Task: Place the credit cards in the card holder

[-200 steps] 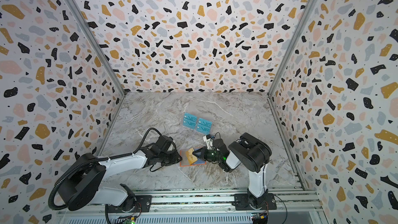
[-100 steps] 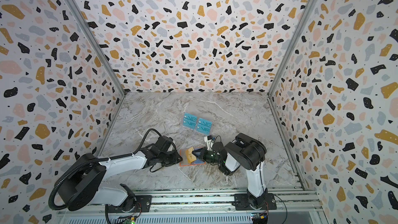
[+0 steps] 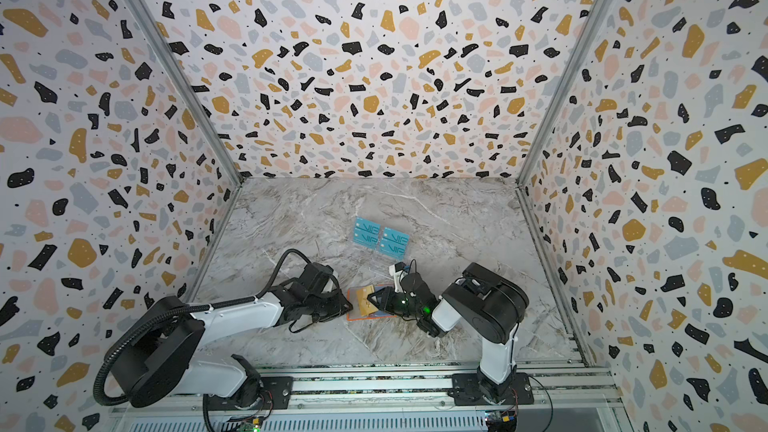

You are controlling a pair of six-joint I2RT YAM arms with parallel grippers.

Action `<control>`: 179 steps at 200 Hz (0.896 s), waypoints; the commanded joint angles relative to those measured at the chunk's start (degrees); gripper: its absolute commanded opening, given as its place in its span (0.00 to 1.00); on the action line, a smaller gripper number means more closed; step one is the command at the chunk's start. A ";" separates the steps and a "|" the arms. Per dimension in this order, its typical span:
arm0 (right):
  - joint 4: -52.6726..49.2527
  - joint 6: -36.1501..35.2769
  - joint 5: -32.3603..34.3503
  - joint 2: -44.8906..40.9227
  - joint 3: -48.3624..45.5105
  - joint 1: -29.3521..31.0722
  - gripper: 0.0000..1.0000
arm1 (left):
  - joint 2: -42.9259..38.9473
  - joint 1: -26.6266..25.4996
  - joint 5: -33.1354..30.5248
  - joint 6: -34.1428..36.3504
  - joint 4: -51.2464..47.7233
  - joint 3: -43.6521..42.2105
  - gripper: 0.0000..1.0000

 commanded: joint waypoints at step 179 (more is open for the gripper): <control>-47.89 -26.71 6.38 -11.94 14.38 2.28 0.56 | 1.44 0.06 1.11 1.40 5.15 0.89 0.24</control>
